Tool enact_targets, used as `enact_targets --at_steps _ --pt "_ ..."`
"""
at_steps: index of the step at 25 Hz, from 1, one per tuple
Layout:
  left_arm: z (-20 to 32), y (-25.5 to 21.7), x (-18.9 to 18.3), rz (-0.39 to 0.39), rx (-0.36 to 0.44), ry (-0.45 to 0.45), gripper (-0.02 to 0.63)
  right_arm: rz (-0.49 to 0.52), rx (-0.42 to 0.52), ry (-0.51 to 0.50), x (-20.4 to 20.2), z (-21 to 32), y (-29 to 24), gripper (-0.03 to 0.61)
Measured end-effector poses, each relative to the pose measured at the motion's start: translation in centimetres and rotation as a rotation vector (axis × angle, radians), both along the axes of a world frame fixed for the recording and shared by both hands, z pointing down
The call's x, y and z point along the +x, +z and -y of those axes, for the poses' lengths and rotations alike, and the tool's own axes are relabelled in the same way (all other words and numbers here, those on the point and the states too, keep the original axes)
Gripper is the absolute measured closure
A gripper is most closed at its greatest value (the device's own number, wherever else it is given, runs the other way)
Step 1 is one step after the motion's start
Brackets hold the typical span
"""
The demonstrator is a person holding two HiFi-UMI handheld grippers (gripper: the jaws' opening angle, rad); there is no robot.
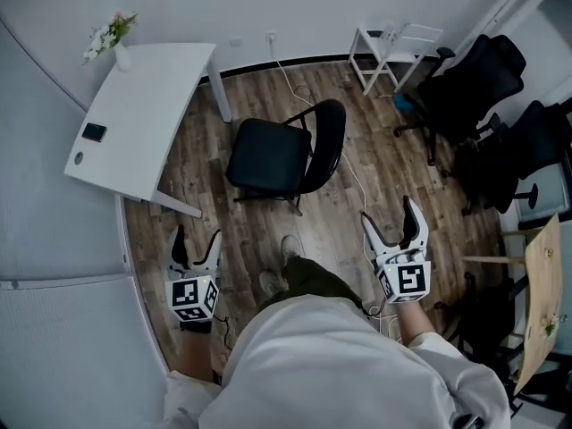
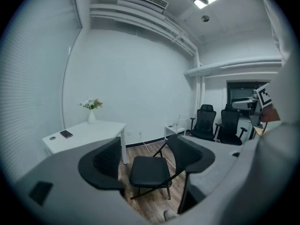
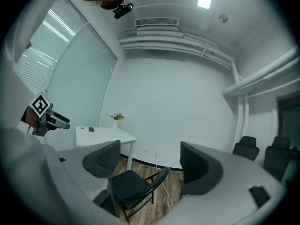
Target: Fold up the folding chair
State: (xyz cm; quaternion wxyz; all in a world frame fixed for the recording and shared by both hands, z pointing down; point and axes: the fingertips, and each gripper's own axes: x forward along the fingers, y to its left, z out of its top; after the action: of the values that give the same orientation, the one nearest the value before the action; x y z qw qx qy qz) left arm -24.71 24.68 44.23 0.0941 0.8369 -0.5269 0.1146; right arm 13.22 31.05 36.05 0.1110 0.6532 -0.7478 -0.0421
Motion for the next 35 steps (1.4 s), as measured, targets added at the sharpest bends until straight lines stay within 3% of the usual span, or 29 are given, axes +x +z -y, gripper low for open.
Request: enact_targets --at_steps 8,16,20,27,35 --pt "9.6 2.5 3.6 0.047 -0.059 0.107 0.241 0.046 -0.028 0.123 4.3 6.8 3.2 0.176" --pt "21.9 7.6 7.0 0.121 -0.205 0.165 0.241 0.109 -0.077 0.224 9.7 18.0 6.2 0.176" --pt "26.8 11.0 9.2 0.119 -0.280 0.203 0.241 0.104 -0.120 0.234 11.6 23.4 8.5 0.177" --pt "33.7 20.6 11.4 0.120 -0.461 0.268 0.241 0.073 -0.247 0.258 14.2 30.5 13.7 0.179" --pt "40.0 36.0 9.9 0.109 -0.732 0.302 0.241 0.165 -0.423 0.324 15.2 36.9 22.8 0.245"
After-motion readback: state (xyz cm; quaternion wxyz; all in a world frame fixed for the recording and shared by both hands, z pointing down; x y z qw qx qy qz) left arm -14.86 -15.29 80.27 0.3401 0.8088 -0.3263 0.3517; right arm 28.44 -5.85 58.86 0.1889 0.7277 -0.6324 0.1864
